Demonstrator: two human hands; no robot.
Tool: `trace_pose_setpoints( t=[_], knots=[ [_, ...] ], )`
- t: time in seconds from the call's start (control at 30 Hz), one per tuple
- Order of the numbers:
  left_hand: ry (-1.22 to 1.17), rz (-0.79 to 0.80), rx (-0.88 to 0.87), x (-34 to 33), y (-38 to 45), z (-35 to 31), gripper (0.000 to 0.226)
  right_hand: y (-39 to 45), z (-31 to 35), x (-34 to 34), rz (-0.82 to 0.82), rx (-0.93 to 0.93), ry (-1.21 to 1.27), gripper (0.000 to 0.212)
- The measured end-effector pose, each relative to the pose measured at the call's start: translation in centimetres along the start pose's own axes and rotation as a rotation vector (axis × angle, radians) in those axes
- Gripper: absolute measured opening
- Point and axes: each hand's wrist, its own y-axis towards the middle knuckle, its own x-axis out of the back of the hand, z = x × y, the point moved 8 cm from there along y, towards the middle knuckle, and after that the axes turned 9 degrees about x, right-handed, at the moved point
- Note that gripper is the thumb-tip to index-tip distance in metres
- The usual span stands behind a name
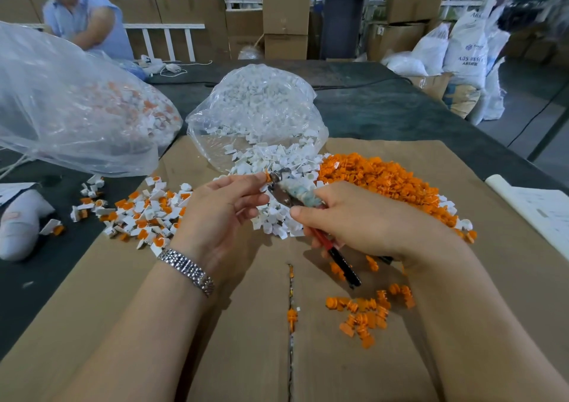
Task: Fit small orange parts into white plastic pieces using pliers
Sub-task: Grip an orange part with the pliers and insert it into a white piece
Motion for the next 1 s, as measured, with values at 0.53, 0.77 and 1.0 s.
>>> trace_pose_setpoints(
  t=[0.53,0.77,1.0],
  knots=[
    [-0.039,-0.033,0.090,0.1,-0.1,0.8,0.009,0.4,0.6,-0.8,-0.082,0.030,-0.141,0.046],
    [-0.028,-0.023,0.062,0.2,0.2,0.4,0.004,1.1,0.1,-1.4,-0.180,-0.043,-0.136,0.042],
    [0.228,-0.098,-0.144,1.3,-0.4,-1.4,0.010,0.4,-0.7,0.9,-0.198,-0.024,0.086,0.065]
  ],
)
